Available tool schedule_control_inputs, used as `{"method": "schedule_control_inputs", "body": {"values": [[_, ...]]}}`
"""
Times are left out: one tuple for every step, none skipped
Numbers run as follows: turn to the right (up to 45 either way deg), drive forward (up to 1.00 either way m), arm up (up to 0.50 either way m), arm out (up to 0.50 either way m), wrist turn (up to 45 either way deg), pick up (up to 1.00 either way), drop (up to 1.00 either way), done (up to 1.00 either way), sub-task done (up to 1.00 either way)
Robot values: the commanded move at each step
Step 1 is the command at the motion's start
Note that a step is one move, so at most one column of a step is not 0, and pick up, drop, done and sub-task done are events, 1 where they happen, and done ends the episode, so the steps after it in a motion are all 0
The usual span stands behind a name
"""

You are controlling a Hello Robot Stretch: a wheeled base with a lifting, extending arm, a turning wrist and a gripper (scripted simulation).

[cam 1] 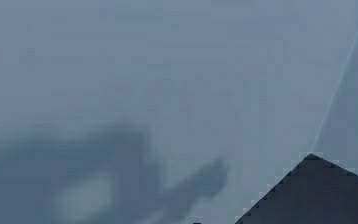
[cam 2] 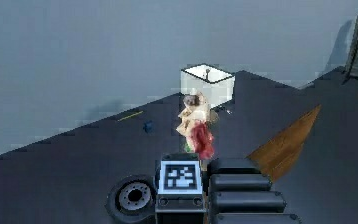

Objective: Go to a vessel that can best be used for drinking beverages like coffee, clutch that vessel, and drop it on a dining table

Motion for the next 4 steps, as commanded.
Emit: {"method": "schedule_control_inputs", "body": {"values": [[45.0, 0.0, 0.0, 0.0, 0.0, 0.0, 0.0, 0.0, 0.0], [45.0, 0.0, 0.0, 0.0, 0.0, 0.0, 0.0, 0.0, 0.0], [45.0, 0.0, 0.0, 0.0, 0.0, 0.0, 0.0, 0.0, 0.0], [39.0, 0.0, 0.0, 0.0, 0.0, 0.0, 0.0, 0.0, 0.0]]}}
